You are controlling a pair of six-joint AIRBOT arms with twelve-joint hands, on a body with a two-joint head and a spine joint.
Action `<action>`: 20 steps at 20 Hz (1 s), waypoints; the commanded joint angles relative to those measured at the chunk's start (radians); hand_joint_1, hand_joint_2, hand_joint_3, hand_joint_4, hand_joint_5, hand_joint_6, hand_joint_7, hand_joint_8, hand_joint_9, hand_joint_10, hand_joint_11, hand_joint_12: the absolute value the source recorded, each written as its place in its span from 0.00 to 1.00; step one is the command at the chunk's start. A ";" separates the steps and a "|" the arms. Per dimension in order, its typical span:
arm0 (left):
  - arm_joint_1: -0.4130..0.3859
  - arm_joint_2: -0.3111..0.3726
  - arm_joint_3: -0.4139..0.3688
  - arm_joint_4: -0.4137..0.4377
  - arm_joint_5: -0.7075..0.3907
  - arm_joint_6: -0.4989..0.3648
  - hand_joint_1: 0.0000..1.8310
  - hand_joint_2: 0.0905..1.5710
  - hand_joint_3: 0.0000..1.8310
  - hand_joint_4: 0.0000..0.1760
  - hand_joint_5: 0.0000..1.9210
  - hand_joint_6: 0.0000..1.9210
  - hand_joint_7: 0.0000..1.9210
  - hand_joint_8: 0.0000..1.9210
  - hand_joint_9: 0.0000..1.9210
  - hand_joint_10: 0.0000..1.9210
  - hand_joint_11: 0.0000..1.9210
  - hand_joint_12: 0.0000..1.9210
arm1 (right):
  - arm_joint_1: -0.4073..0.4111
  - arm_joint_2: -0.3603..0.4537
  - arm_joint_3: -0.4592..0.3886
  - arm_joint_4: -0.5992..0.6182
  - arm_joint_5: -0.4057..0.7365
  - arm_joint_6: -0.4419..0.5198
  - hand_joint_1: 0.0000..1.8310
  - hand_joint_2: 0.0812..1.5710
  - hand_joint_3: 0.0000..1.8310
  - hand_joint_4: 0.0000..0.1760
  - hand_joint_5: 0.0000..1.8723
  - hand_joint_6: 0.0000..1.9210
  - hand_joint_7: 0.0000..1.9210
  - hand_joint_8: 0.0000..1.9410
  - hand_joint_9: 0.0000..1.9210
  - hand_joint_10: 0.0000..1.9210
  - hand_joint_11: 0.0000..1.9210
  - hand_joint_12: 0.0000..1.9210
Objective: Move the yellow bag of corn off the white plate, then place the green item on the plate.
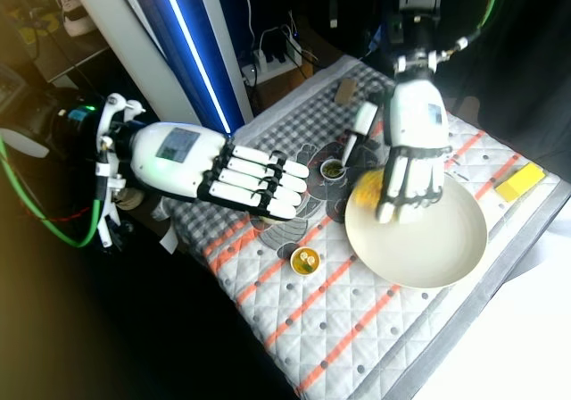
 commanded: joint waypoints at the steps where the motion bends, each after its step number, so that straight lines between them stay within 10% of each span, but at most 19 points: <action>1: -0.017 -0.006 0.007 -0.011 -0.086 -0.003 0.63 0.72 0.02 0.00 0.41 0.60 0.32 0.77 0.32 0.95 0.38 1.00 | 0.011 -0.001 0.004 0.002 0.120 -0.006 0.23 0.81 0.01 0.00 0.00 0.00 0.00 0.00 0.00 0.00 0.00 0.00; 3: -0.025 -0.018 0.026 -0.020 -0.087 -0.003 0.60 0.82 0.03 0.00 0.35 0.76 0.28 0.91 0.29 1.00 0.41 1.00 | 0.009 -0.003 0.004 0.003 0.120 -0.006 0.22 0.81 0.01 0.00 0.00 0.00 0.00 0.00 0.00 0.00 0.00 0.00; 11: -0.065 0.032 -0.007 -0.076 -0.165 -0.002 0.59 0.85 0.01 0.02 0.32 0.87 0.26 0.88 0.20 1.00 0.28 1.00 | 0.005 -0.004 0.004 0.007 0.118 -0.005 0.23 0.83 0.00 0.00 0.00 0.00 0.00 0.00 0.00 0.00 0.00 0.00; 13: -0.077 0.071 -0.042 -0.076 -0.197 -0.002 0.56 0.88 0.01 0.15 0.27 0.93 0.25 0.91 0.21 1.00 0.31 1.00 | 0.003 -0.004 0.004 0.008 0.117 -0.003 0.23 0.83 0.00 0.00 0.00 0.00 0.00 0.00 0.00 0.00 0.00 0.00; 15: -0.077 0.133 -0.105 -0.073 -0.243 -0.001 0.67 0.84 0.00 0.00 0.28 0.98 0.31 0.88 0.35 1.00 0.44 1.00 | 0.003 -0.004 0.003 0.009 0.117 -0.002 0.23 0.83 0.00 0.00 0.00 0.00 0.00 0.00 0.00 0.00 0.00 0.00; 19: 0.021 0.315 -0.316 -0.041 -0.423 -0.012 0.57 0.86 0.01 0.10 0.27 0.89 0.29 0.92 0.35 1.00 0.41 1.00 | 0.000 -0.004 -0.001 0.010 0.117 0.007 0.23 0.83 0.00 0.00 0.00 0.00 0.00 0.00 0.00 0.00 0.00 0.00; 20: 0.068 0.359 -0.370 -0.012 -0.465 -0.047 0.57 0.73 0.27 0.13 0.27 0.94 0.29 0.97 0.35 1.00 0.38 1.00 | -0.002 -0.003 -0.002 0.011 0.117 0.010 0.22 0.83 0.00 0.00 0.00 0.00 0.00 0.00 0.00 0.00 0.00 0.00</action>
